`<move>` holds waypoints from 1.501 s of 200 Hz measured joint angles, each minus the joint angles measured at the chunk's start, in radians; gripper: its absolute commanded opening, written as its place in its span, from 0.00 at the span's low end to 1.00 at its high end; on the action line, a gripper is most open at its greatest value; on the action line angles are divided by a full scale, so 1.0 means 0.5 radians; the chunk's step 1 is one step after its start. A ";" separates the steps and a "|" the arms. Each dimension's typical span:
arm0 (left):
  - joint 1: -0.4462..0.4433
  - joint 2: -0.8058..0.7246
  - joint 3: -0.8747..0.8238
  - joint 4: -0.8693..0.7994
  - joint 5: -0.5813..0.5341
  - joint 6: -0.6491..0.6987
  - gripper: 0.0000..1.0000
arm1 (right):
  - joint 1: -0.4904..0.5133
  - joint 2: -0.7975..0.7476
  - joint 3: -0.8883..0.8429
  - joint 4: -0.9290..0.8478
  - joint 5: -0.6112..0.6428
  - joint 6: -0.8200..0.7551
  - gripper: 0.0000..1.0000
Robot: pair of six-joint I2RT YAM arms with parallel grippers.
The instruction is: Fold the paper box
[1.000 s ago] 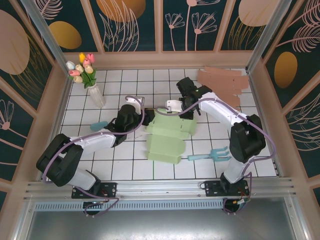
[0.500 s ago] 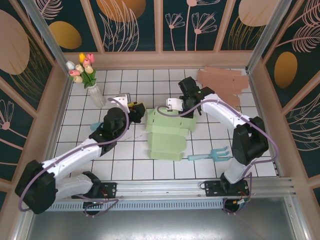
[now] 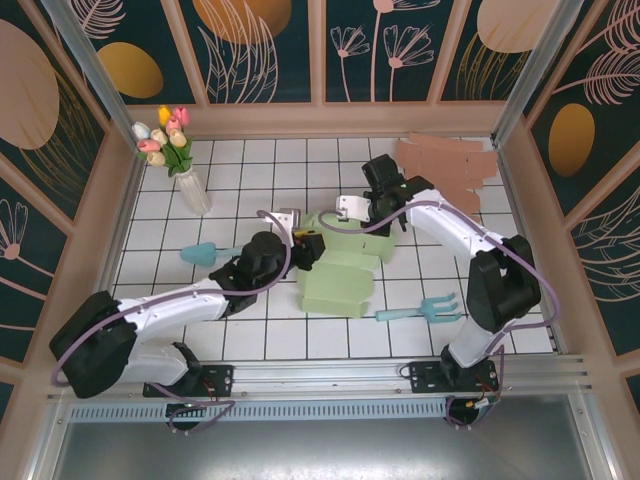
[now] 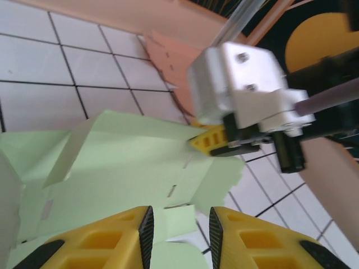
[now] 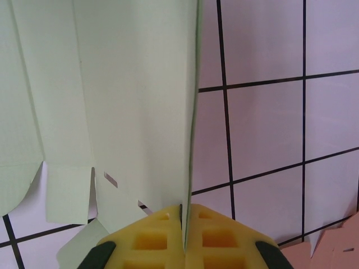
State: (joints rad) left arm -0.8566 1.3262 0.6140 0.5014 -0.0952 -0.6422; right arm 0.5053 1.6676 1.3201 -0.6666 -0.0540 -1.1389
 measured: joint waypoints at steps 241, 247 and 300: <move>0.169 0.581 0.301 0.140 -0.135 -0.027 0.23 | 0.006 -0.192 -0.215 0.122 -0.018 0.030 0.00; 0.169 0.591 0.308 0.140 -0.140 -0.027 0.23 | 0.007 -0.188 -0.215 0.121 -0.006 0.036 0.00; 0.201 0.596 0.249 0.175 -0.123 -0.012 0.23 | 0.012 -0.177 -0.240 0.161 0.018 0.037 0.00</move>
State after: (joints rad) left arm -0.7563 1.6241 0.7383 0.5892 -0.1566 -0.6483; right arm 0.5114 1.5791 1.2003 -0.5861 -0.0452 -1.1206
